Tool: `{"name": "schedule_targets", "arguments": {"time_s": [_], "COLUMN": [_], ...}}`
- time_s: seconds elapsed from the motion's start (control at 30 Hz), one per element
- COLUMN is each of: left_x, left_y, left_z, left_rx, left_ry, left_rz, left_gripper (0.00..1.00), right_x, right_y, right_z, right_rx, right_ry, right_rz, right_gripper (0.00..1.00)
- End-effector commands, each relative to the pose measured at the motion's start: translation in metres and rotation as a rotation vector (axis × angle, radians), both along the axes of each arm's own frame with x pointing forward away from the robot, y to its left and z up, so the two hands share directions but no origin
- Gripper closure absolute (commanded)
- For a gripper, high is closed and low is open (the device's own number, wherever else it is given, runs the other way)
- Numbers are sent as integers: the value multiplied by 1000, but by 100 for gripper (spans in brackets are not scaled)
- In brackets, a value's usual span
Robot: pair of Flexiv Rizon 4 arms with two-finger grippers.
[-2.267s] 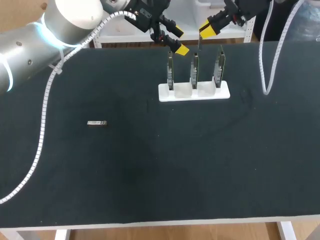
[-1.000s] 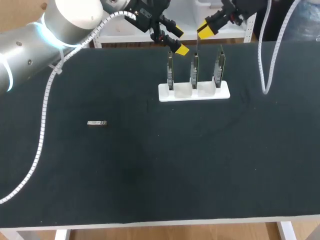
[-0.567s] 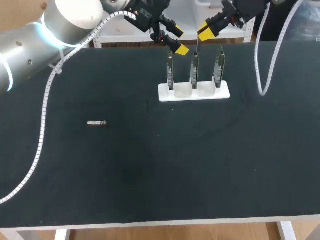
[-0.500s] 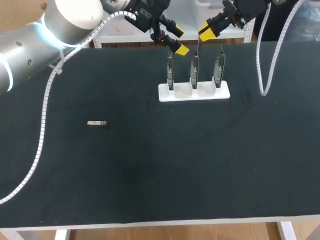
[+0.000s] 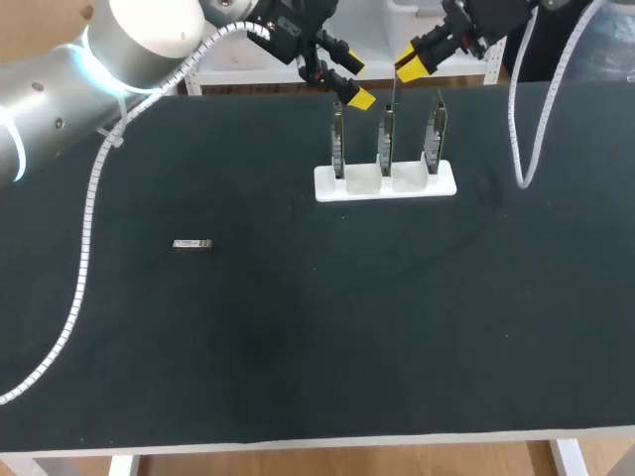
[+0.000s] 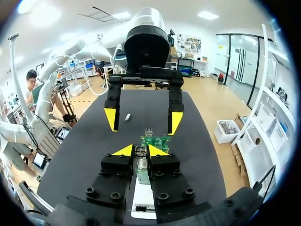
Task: Pick up the optical module with the left hand, and insert it into the network port with the right hand.
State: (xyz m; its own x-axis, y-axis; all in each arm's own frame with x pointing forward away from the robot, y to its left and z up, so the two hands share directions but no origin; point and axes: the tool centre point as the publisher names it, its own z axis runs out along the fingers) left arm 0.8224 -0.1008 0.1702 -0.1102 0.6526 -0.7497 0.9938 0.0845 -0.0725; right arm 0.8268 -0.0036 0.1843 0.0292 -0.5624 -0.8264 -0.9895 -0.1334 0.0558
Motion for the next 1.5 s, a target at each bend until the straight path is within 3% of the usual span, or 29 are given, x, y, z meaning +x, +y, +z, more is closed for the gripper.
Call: {"name": "schedule_targets", "arguments": {"time_s": [0.03,1.5], "left_x": [2,2], "left_y": [-1,-1], "left_z": [1,1], "left_rx": [5,5], "left_ry": [3,3], "left_rz": [-1,-1], "left_gripper": [0,0], "right_x": [10,14], "right_y": [1,9], "right_z": [-1,-9], "right_rx": [-24,-10], "right_ry": [444,482], "right_rz": [656,755], "right_gripper": [100,100]}}
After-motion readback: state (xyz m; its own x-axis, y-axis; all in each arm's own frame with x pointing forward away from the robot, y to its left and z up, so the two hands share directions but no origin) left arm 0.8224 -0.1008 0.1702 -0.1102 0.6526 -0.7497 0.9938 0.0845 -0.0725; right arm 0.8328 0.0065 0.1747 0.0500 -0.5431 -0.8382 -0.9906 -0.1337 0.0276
